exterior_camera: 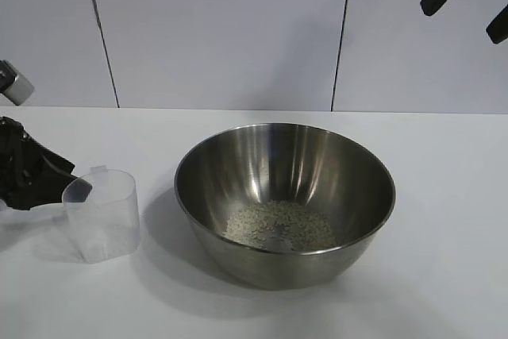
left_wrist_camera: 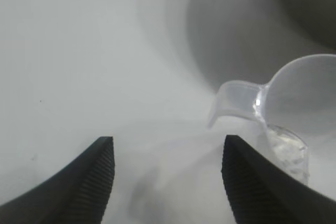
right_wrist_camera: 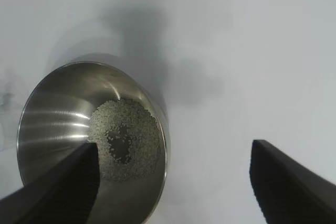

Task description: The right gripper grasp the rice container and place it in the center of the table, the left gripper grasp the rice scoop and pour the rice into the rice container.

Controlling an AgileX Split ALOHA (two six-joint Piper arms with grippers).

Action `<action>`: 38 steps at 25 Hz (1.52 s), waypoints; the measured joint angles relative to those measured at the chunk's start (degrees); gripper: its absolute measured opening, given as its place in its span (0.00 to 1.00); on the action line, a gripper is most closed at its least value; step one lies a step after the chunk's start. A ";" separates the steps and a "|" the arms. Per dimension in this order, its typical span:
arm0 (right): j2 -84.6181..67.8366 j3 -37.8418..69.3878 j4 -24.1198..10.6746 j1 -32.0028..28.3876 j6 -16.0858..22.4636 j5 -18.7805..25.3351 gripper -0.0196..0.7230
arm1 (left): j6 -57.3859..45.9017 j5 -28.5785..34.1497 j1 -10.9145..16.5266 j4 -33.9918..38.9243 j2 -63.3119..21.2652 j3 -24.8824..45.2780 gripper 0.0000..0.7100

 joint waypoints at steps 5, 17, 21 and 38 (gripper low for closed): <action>0.00 0.00 0.05 0.00 0.00 0.00 0.76 | -12.37 -8.80 0.00 -0.15 -4.54 0.00 0.63; 0.00 0.00 0.45 0.00 0.00 0.00 0.76 | -61.16 -5.59 0.12 -0.27 -11.29 -1.35 0.63; 0.00 0.00 0.45 0.00 0.00 0.00 0.76 | -63.61 1.87 0.40 -0.27 -11.73 -5.12 0.63; 0.00 0.00 0.70 0.00 -0.50 0.00 0.76 | -51.87 24.41 5.42 0.72 -11.90 -9.10 0.63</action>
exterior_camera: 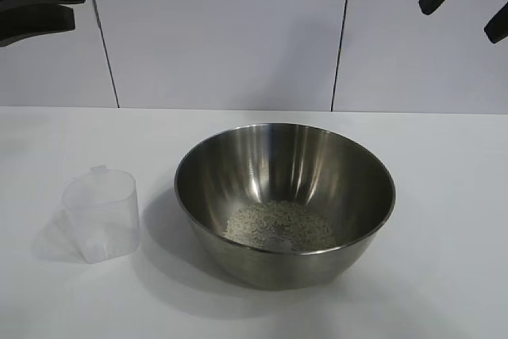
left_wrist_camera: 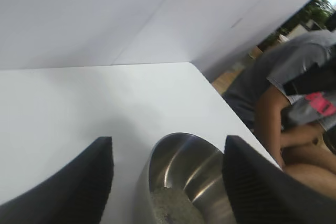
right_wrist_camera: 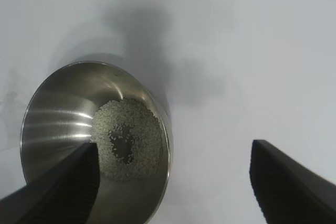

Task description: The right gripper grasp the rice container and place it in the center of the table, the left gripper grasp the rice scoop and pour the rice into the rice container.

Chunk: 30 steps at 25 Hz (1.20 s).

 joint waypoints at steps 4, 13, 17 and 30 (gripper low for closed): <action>0.00 0.00 0.19 0.00 -0.06 0.00 0.76 | -9.36 -2.53 0.98 0.13 -0.09 -2.47 0.63; 0.00 0.00 0.78 0.00 -0.13 0.00 0.76 | -31.44 -5.24 0.80 31.65 -8.87 -17.46 0.51; 0.00 0.00 1.68 0.00 -0.13 0.60 0.76 | -50.12 -2.08 -2.87 52.54 -9.78 -25.09 0.55; 0.00 0.00 7.14 0.08 -1.07 7.38 0.76 | -72.29 -4.99 -21.97 68.98 -7.40 -28.51 0.64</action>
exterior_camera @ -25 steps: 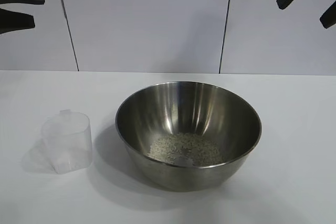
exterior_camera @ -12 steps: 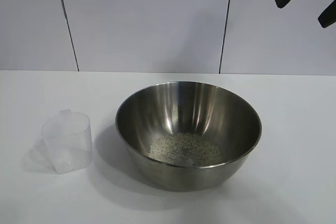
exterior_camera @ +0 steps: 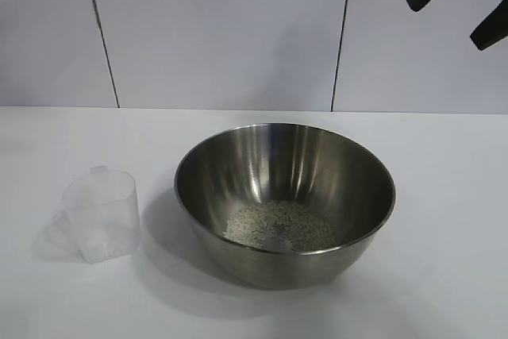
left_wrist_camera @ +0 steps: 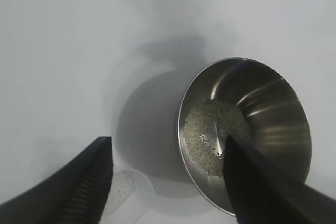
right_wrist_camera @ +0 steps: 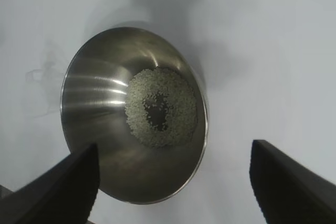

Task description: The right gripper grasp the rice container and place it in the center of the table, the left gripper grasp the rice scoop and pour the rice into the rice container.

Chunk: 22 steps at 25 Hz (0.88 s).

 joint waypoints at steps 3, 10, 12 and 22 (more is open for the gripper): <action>0.00 0.00 0.25 1.19 -0.13 0.52 0.76 | -2.19 0.11 -0.70 0.76 1.63 0.00 0.64; 0.00 0.00 0.56 7.46 -0.13 -0.18 0.76 | -5.14 1.43 -1.91 0.12 2.27 0.00 0.64; 0.00 0.00 0.56 7.90 -0.13 -0.34 0.76 | -5.79 1.48 -3.08 0.00 2.27 0.00 0.64; 0.00 0.00 0.32 7.90 -0.13 -0.75 0.76 | -7.88 -0.92 -6.55 -0.36 2.33 5.62 0.64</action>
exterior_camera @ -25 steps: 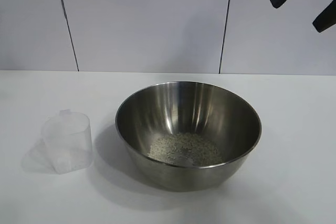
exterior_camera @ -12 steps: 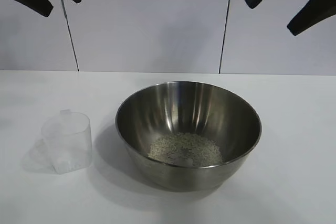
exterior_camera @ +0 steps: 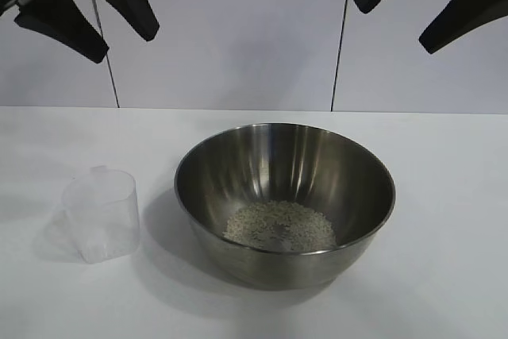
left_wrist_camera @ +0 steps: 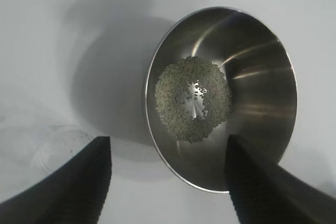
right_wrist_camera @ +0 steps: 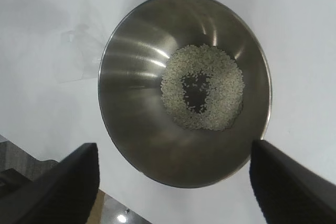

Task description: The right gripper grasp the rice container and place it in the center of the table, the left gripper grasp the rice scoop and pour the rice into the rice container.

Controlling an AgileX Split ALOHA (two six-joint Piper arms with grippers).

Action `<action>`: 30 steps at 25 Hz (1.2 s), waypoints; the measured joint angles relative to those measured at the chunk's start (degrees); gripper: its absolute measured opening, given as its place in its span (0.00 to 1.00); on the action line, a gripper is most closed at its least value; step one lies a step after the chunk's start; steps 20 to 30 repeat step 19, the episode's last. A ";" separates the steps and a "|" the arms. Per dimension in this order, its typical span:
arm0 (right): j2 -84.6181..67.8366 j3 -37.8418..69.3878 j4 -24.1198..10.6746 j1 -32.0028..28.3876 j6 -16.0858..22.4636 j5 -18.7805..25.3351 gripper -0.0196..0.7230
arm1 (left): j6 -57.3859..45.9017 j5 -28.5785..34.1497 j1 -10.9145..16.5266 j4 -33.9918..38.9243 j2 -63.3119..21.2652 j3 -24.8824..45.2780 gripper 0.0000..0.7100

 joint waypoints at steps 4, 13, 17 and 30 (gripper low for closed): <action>0.00 0.00 0.00 0.00 0.00 0.00 0.76 | -0.05 -0.76 0.02 0.00 -0.05 0.33 0.64; 0.00 0.05 0.00 0.00 0.00 -5.98 0.76 | -0.05 -0.66 0.02 -0.02 -0.05 0.33 0.64; 0.00 0.05 0.00 0.00 0.00 -9.70 0.76 | -0.19 -0.66 0.02 -0.02 -0.05 0.33 0.64; 0.00 0.05 0.00 0.00 0.00 -11.42 0.76 | -0.19 -0.66 0.02 -0.02 -0.05 0.33 0.64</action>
